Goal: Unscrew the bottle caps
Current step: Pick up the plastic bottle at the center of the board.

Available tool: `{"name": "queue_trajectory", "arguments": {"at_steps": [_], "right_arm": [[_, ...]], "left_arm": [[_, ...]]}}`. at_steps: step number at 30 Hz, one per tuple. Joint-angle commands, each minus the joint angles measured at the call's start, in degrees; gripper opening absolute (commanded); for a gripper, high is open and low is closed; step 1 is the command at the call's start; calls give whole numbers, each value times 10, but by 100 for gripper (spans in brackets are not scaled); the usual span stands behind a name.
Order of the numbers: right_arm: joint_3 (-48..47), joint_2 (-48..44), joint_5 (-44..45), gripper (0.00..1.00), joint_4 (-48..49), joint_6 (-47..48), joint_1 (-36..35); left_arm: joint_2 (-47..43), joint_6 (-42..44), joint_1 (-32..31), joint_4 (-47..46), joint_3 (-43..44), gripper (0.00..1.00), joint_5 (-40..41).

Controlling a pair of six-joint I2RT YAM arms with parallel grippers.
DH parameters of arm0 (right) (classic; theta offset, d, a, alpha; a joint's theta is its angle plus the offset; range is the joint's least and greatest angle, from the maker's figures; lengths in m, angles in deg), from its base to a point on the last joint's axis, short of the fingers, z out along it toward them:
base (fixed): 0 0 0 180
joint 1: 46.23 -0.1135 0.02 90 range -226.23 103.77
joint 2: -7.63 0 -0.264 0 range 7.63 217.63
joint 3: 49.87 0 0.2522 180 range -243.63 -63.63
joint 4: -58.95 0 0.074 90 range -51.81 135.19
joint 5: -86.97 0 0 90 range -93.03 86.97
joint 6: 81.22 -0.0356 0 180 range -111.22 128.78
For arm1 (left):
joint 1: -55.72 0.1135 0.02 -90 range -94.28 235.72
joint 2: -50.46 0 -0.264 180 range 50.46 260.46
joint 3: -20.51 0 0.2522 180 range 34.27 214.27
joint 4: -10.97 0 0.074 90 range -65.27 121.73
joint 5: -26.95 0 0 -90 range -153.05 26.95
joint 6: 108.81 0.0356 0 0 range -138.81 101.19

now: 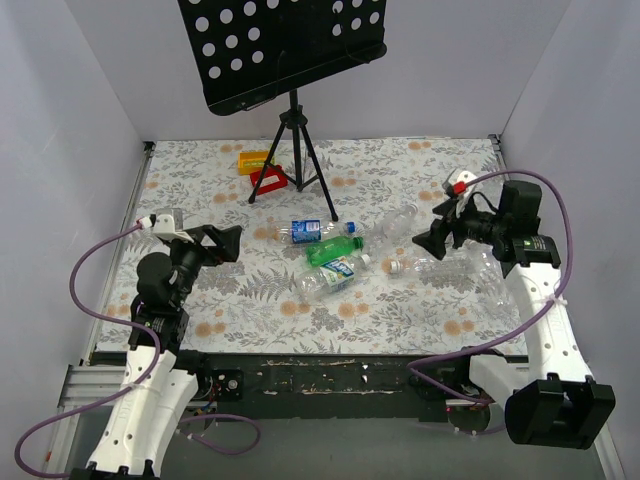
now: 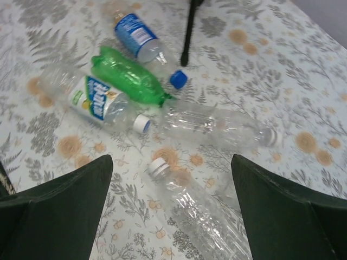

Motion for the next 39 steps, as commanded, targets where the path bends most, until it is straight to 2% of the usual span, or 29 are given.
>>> {"name": "queue_trajectory", "arguments": {"at_steps": [1, 4, 8, 17, 22, 29, 39], "right_arm": [[-16, 6, -152, 98, -145, 280, -18], [-4, 9, -158, 98, -181, 371, -46], [-1, 30, -143, 98, -202, 420, -66], [-15, 105, -9, 97, -258, 530, -145], [-17, 155, 54, 89, -281, 565, -182], [-15, 190, 164, 81, -274, 544, -178], [-26, 212, 174, 81, -282, 576, -115]], "left_arm": [[0, -1, -2, -13, -11, 98, -12], [3, -1, -3, -14, -10, 98, -17], [4, 0, -3, -16, -13, 98, -21], [7, 2, -5, -18, -14, 98, -28], [9, 3, -5, -18, -14, 98, -28], [6, 4, -5, -18, -14, 98, -27], [1, 4, -8, -18, -15, 98, -30]]}}
